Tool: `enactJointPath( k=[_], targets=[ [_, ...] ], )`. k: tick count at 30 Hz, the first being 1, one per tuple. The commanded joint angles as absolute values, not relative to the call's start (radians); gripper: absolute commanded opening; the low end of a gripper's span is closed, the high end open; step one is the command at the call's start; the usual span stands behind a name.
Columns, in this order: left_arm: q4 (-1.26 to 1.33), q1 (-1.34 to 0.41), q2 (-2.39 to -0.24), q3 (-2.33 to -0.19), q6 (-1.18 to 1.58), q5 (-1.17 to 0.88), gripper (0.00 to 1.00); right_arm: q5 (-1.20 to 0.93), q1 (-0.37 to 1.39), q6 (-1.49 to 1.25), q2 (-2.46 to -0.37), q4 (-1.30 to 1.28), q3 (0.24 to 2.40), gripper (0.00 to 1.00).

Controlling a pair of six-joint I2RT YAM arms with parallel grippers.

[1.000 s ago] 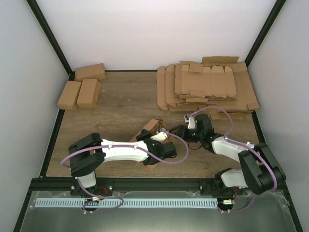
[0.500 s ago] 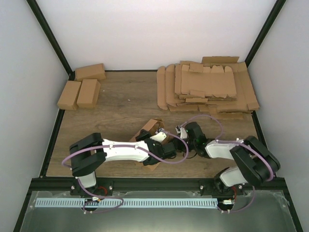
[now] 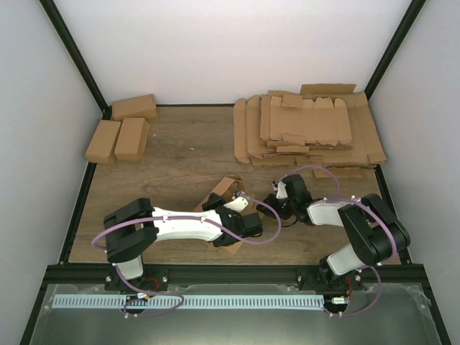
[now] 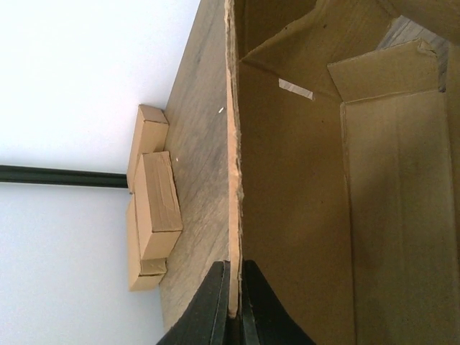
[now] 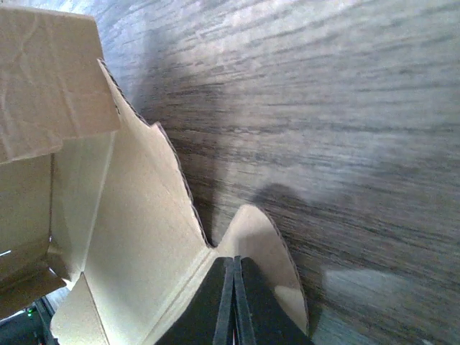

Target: Fold the paper box

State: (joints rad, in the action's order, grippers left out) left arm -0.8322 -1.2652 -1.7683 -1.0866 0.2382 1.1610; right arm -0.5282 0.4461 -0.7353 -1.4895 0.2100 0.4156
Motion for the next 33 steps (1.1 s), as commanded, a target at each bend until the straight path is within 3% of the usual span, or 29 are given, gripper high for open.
enactJointPath(
  k=[1,6,8,12,20,33],
  targets=[
    [-0.833,-1.273,-1.783,-1.105,0.263,1.147,0.04,-0.506,0.436,-0.672,-1.494,0.17,0.463,0.01],
    [-0.821,-1.272,-1.781,-1.111,0.26,1.023,0.16,-0.5,0.436,-0.665,-1.484,0.17,0.468,0.01],
    [-0.813,-1.271,-1.766,-1.117,0.259,0.964,0.29,-0.495,0.436,-0.66,-1.482,0.166,0.469,0.01],
    [-0.796,-1.27,-1.725,-1.135,0.255,0.848,0.44,-0.503,0.436,-0.656,-1.482,0.169,0.466,0.01],
    [-0.787,-1.214,-1.648,-1.208,0.285,0.674,0.63,-0.528,0.436,-0.614,-1.464,0.133,0.502,0.01],
    [-0.613,-0.854,-1.341,-1.197,0.332,0.108,0.72,-0.535,0.436,-0.57,-1.452,0.101,0.522,0.01]
  ],
)
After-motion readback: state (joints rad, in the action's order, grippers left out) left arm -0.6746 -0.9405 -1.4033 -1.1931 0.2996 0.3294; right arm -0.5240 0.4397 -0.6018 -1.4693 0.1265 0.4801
